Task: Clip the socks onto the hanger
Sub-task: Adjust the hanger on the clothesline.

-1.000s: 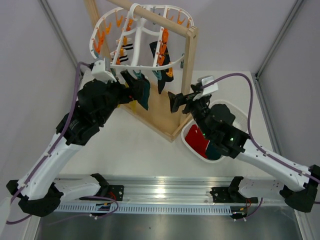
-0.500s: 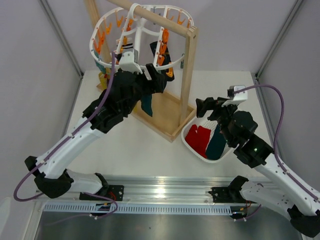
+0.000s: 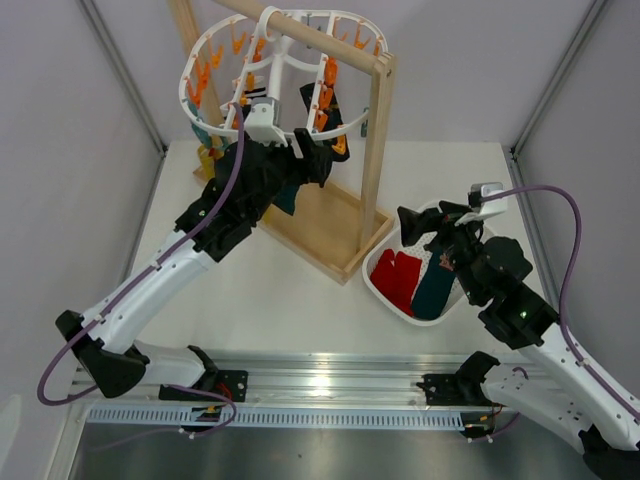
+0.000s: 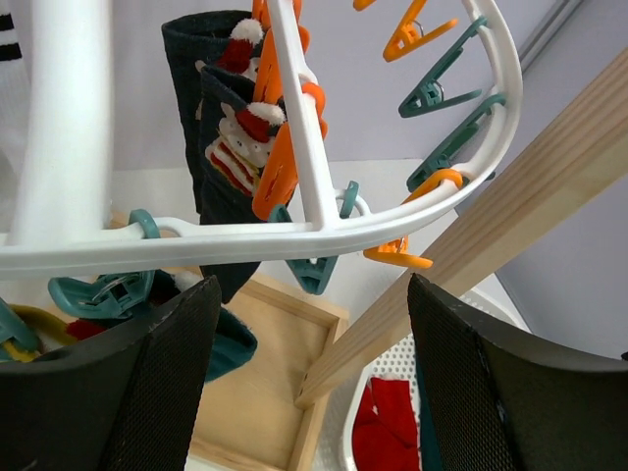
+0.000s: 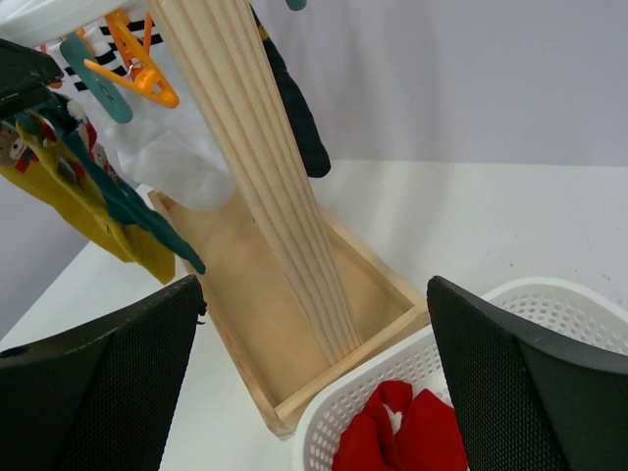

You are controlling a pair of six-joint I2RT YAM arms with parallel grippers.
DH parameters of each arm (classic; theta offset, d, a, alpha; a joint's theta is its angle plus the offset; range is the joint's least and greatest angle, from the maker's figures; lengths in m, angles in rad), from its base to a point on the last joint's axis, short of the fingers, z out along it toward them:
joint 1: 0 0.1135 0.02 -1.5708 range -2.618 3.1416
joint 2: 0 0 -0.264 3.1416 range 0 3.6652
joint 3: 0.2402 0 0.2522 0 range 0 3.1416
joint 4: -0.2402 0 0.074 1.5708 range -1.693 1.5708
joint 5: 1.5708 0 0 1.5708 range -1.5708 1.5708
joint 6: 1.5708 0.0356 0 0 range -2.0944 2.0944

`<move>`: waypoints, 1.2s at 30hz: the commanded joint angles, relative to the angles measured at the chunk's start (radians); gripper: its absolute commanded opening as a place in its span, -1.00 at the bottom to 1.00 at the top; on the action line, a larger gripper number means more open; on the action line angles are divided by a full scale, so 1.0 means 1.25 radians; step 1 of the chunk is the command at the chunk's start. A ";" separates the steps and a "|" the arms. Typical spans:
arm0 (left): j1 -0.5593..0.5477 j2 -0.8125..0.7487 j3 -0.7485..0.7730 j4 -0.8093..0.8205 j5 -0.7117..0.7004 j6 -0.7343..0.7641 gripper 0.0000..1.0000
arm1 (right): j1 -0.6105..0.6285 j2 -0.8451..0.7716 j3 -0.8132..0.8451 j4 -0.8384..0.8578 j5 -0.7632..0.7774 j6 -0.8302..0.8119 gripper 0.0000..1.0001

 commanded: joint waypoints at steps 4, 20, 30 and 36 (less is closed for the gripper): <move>0.033 -0.038 -0.045 0.113 0.098 0.039 0.59 | -0.004 -0.014 -0.014 0.047 -0.043 -0.023 0.98; 0.092 -0.024 -0.084 0.180 0.206 0.035 0.59 | -0.006 -0.035 -0.035 0.065 -0.077 -0.045 0.98; 0.101 -0.001 -0.090 0.199 0.211 0.034 0.58 | -0.008 -0.036 -0.040 0.073 -0.089 -0.049 0.98; 0.101 -0.008 -0.115 0.236 0.222 0.025 0.57 | -0.011 -0.028 -0.041 0.073 -0.099 -0.049 0.99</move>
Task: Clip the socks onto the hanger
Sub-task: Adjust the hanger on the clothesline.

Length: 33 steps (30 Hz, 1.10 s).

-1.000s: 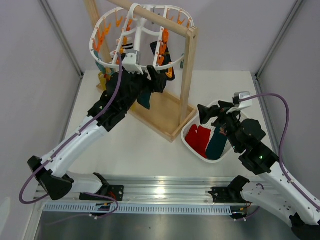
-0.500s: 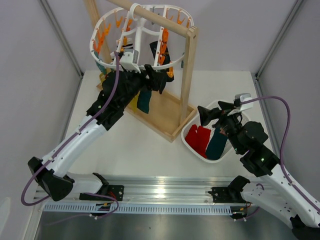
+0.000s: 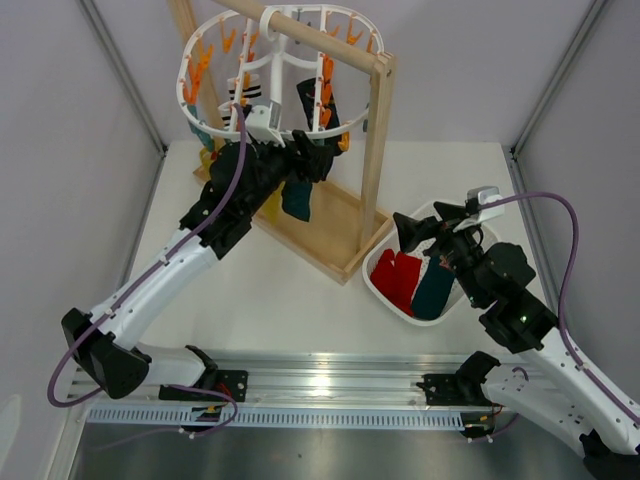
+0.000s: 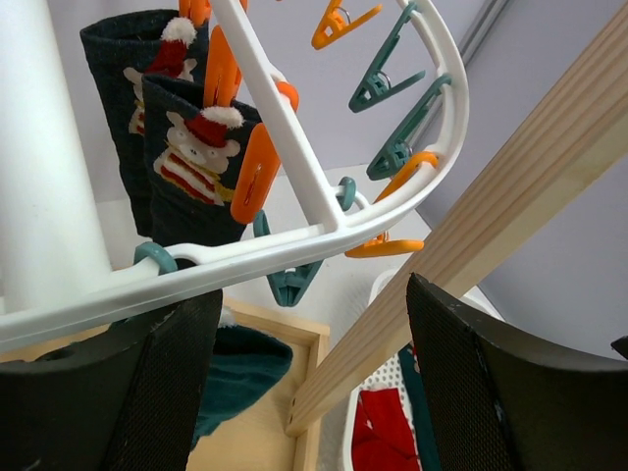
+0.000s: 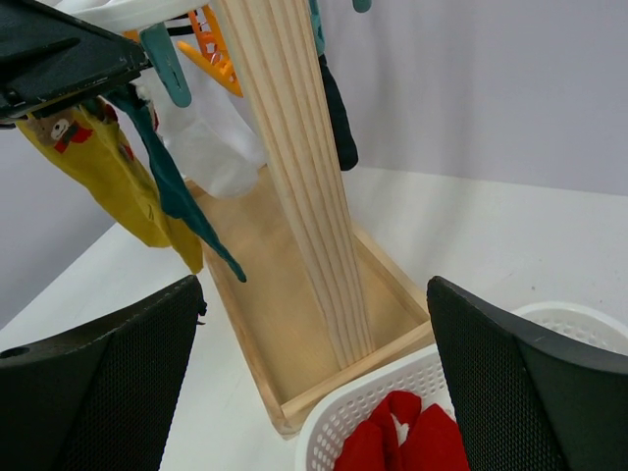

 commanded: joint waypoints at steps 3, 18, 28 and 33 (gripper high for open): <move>0.010 -0.025 -0.033 0.079 0.013 0.004 0.57 | -0.005 0.007 -0.001 0.028 -0.014 -0.009 0.99; 0.011 -0.054 -0.045 0.076 -0.013 0.020 0.58 | -0.006 0.009 0.000 0.028 -0.031 -0.003 0.98; 0.006 -0.056 -0.049 0.062 0.045 -0.002 0.60 | -0.006 0.007 -0.003 0.028 -0.034 0.002 0.97; 0.006 -0.055 -0.055 0.070 0.047 -0.002 0.60 | -0.006 0.006 -0.004 0.028 -0.038 0.005 0.97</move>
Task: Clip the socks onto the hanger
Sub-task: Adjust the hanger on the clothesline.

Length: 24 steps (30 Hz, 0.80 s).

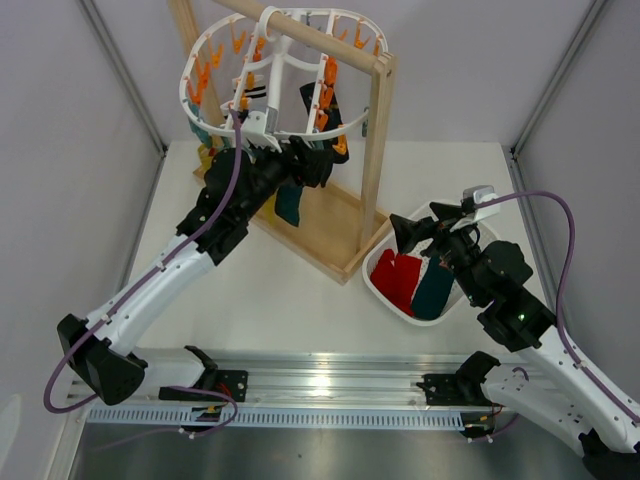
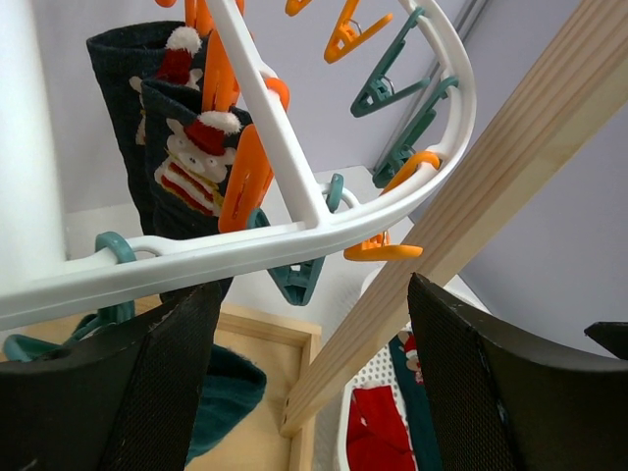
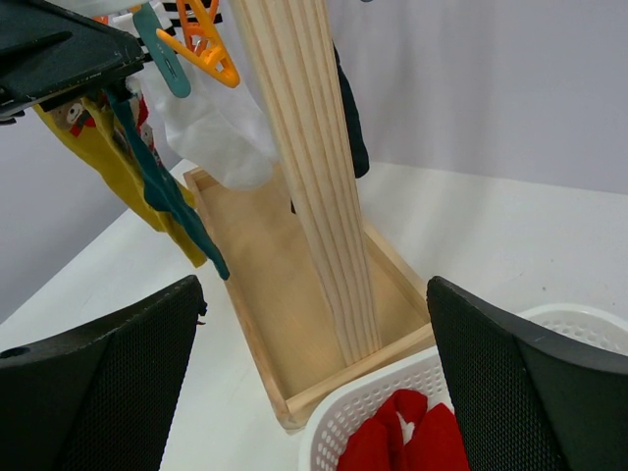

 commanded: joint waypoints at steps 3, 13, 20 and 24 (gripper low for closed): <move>0.001 -0.015 0.001 0.024 0.021 -0.005 0.60 | -0.002 -0.007 -0.005 0.028 -0.010 0.006 0.97; 0.004 0.017 0.007 0.050 0.009 -0.002 0.60 | -0.002 -0.008 -0.009 0.029 -0.020 0.008 0.98; 0.004 0.045 0.028 0.043 0.002 -0.010 0.60 | -0.002 -0.008 -0.013 0.056 -0.024 0.008 0.98; 0.004 0.049 0.025 0.058 0.004 -0.010 0.60 | -0.004 -0.008 -0.013 0.057 -0.026 0.005 0.98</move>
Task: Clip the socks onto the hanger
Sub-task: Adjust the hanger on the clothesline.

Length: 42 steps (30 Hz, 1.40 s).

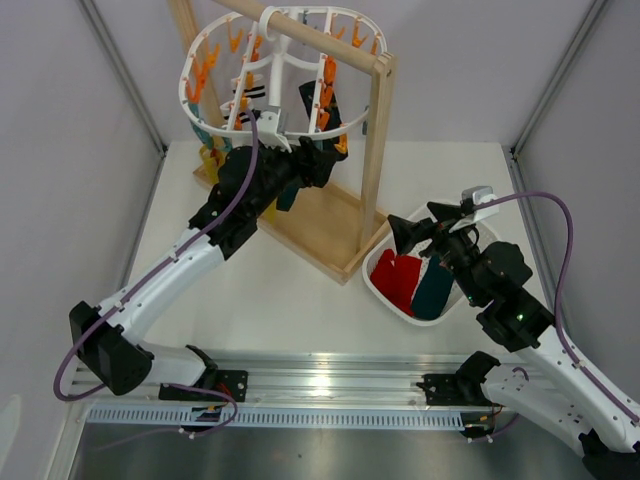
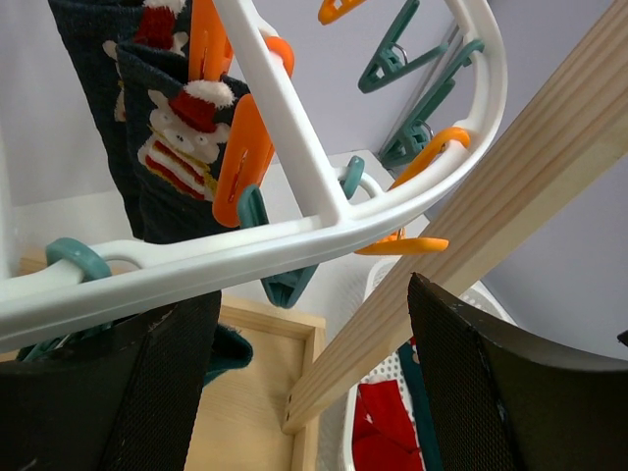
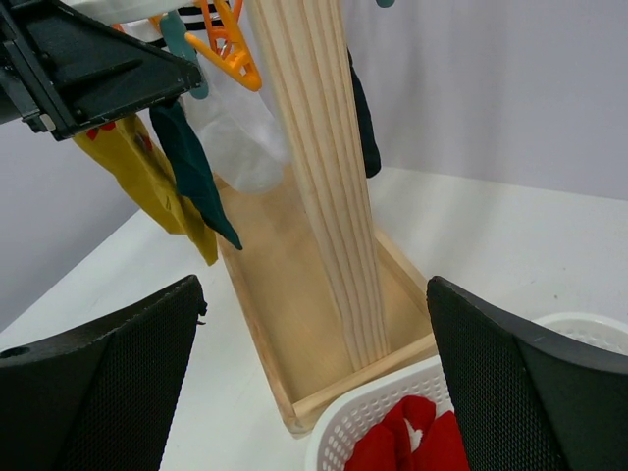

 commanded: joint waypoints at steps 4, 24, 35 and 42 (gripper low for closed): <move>0.004 0.001 0.024 0.059 -0.002 -0.004 0.59 | -0.004 -0.005 -0.006 0.040 -0.010 0.002 0.98; 0.005 0.012 -0.018 0.195 -0.016 0.000 0.50 | -0.004 -0.006 -0.010 0.043 -0.024 0.004 0.98; 0.005 0.023 -0.027 0.247 -0.019 -0.006 0.22 | -0.004 -0.008 -0.010 0.043 -0.028 0.008 0.97; 0.005 0.012 -0.039 0.278 -0.032 -0.010 -0.01 | -0.004 -0.003 -0.011 0.048 -0.038 0.013 0.97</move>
